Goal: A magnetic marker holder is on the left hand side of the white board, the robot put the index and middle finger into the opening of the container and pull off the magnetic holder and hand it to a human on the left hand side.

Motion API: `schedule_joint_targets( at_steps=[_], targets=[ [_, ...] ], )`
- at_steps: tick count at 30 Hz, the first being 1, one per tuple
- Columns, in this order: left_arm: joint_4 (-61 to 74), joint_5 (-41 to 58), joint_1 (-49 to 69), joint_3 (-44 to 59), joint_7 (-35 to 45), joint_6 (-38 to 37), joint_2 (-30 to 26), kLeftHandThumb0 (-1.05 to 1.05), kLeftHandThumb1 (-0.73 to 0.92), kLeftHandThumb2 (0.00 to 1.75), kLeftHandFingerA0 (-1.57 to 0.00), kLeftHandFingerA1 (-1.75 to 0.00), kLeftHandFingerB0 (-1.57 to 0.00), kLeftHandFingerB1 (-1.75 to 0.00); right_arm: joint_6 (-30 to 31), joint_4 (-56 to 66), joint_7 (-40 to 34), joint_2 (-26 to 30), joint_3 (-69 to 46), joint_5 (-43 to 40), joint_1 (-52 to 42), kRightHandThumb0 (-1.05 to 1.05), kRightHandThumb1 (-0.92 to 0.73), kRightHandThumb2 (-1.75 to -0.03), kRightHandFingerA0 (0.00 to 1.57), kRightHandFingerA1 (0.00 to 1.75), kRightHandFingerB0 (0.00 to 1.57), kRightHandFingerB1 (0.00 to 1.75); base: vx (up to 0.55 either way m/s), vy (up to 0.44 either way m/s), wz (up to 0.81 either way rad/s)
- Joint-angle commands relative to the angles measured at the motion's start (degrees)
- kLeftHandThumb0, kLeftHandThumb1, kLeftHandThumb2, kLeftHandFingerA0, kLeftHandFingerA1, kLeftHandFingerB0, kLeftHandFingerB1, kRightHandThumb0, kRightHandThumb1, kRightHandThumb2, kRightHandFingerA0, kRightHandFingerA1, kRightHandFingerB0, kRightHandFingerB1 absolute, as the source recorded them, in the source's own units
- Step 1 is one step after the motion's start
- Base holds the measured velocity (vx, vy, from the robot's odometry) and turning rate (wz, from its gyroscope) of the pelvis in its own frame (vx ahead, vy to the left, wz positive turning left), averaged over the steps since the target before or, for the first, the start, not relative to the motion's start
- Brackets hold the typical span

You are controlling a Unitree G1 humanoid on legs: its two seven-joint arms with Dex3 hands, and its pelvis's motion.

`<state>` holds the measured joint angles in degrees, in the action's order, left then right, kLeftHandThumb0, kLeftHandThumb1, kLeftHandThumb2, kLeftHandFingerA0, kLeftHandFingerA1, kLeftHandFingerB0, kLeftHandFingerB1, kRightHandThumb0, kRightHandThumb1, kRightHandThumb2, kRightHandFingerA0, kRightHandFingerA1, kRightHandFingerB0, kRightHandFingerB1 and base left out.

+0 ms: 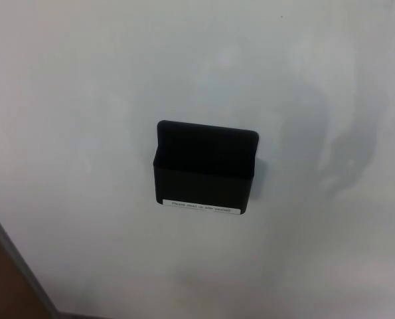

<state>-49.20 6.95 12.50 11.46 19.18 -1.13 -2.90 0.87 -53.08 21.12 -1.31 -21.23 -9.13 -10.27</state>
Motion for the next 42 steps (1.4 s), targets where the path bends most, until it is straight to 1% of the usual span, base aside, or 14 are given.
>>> schedule_joint_targets(
  at_steps=[1, 5, 6, 8, 11, 12, 17, 26, 27, 33, 35, 38, 40, 42],
  targets=[
    [15.8, 2.1, 5.5, -0.6, 6.9, -17.7, -1.3, -0.39, 0.53, 0.56, -0.35, -0.37, -0.34, -0.31, -0.8, -0.1, 18.2, -2.1, -11.6, -19.4, 1.6, -0.57, -0.74, -0.63, 0.59, 0.52, 0.47, 0.39, 0.00, 0.000, 0.00],
    [33.9, -6.7, 9.1, -3.3, 2.1, -25.0, -5.5, -0.53, 0.40, 0.72, -0.33, -0.48, -0.27, -0.42, -0.8, -0.1, 18.1, -2.4, -12.4, -18.5, 1.9, -0.58, -0.75, -0.63, 0.59, 0.50, 0.47, 0.38, 0.00, 0.000, 0.00],
    [41.0, -7.1, 9.9, -3.1, 2.4, -24.6, -6.4, -0.42, 0.51, 0.57, -0.51, -0.40, -0.36, -0.33, -1.0, -0.3, 18.5, -2.4, -12.5, -18.2, 1.9, -0.58, -0.74, -0.63, 0.61, 0.50, 0.48, 0.38, 0.00, 0.000, 0.00],
    [51.5, -7.5, 10.9, -2.7, 2.9, -21.1, -7.9, -0.46, 0.50, 0.56, -0.57, -0.41, -0.37, -0.32, -1.1, -0.7, 18.8, -2.5, -12.7, -18.1, 2.2, -0.57, -0.75, -0.63, 0.61, 0.50, 0.49, 0.38, 0.00, 0.000, 0.00],
    [61.1, -9.0, 10.8, -1.9, 2.8, -17.9, -9.6, -0.55, 0.40, 0.75, -0.45, -0.50, -0.37, -0.46, -1.0, -0.9, 18.6, -2.6, -13.1, -18.2, 2.4, -0.57, -0.75, -0.63, 0.62, 0.50, 0.48, 0.38, 0.00, 0.000, 0.00],
    [65.1, -10.0, 9.6, -1.5, 3.3, -17.4, -10.7, -0.53, 0.49, 0.55, -0.49, -0.39, -0.48, -0.36, -0.9, -0.9, 18.7, -2.6, -13.1, -18.2, 2.4, -0.57, -0.73, -0.62, 0.61, 0.49, 0.46, 0.38, 0.00, 0.000, 0.00],
    [76.0, -12.4, 4.2, -2.0, 5.8, -11.4, -15.2, -0.55, 0.45, 0.55, -0.49, -0.40, -0.50, -0.37, -0.9, -1.1, 18.3, -2.5, -13.5, -17.8, 2.8, -0.56, -0.75, -0.63, 0.63, 0.49, 0.50, 0.39, 0.00, 0.000, 0.00],
    [79.2, -19.1, -7.0, -8.3, 8.6, -4.3, -21.0, -0.59, 0.42, 0.54, -0.47, -0.40, -0.47, -0.35, -1.1, -1.7, 19.8, -2.2, -13.7, -17.4, 2.6, -0.56, -0.76, -0.64, 0.62, 0.50, 0.47, 0.38, 0.00, 0.000, 0.00],
    [79.3, -20.1, -8.1, -9.1, 8.8, -4.1, -21.4, -0.60, 0.35, 0.78, -0.41, -0.51, -0.33, -0.44, -1.0, -1.7, 19.8, -2.3, -13.8, -17.5, 2.7, -0.57, -0.74, -0.63, 0.61, 0.50, 0.45, 0.38, 0.00, 0.000, 0.00],
    [82.8, -21.7, -13.6, -14.1, 10.6, 2.0, -25.1, -0.60, 0.35, 0.79, -0.39, -0.52, -0.22, -0.41, -0.6, -1.7, 19.9, -2.4, -14.5, -18.0, 3.0, -0.56, -0.74, -0.63, 0.61, 0.51, 0.44, 0.38, 0.00, 0.000, 0.00],
    [83.4, -21.7, -14.3, -14.9, 10.6, 3.2, -25.9, -0.60, 0.35, 0.79, -0.39, -0.52, -0.22, -0.41, -0.5, -1.7, 20.2, -2.3, -14.5, -18.0, 3.1, -0.56, -0.74, -0.63, 0.61, 0.51, 0.44, 0.38, 0.00, 0.000, 0.00],
    [84.7, -21.9, -17.4, -17.2, 12.1, 6.5, -27.5, -0.63, 0.44, 0.55, -0.39, -0.37, -0.32, -0.31, -0.9, -2.5, 20.5, -2.1, -14.6, -18.1, 3.6, -0.56, -0.75, -0.63, 0.62, 0.51, 0.48, 0.39, 0.00, 0.000, 0.00],
    [84.3, -21.6, -21.1, -19.7, 13.5, 8.9, -28.3, -0.66, 0.36, 0.72, -0.31, -0.45, -0.25, -0.39, -1.5, -3.1, 20.6, -1.8, -14.3, -18.0, 3.8, -0.57, -0.74, -0.63, 0.61, 0.50, 0.49, 0.39, 0.00, 0.000, 0.00],
    [83.1, -21.8, -23.1, -21.1, 13.8, 9.8, -28.2, -0.64, 0.42, 0.55, -0.34, -0.38, -0.29, -0.30, -1.7, -3.6, 20.8, -1.7, -14.4, -18.2, 3.9, -0.56, -0.73, -0.63, 0.62, 0.51, 0.50, 0.39, 0.00, 0.000, 0.00]
  ],
)
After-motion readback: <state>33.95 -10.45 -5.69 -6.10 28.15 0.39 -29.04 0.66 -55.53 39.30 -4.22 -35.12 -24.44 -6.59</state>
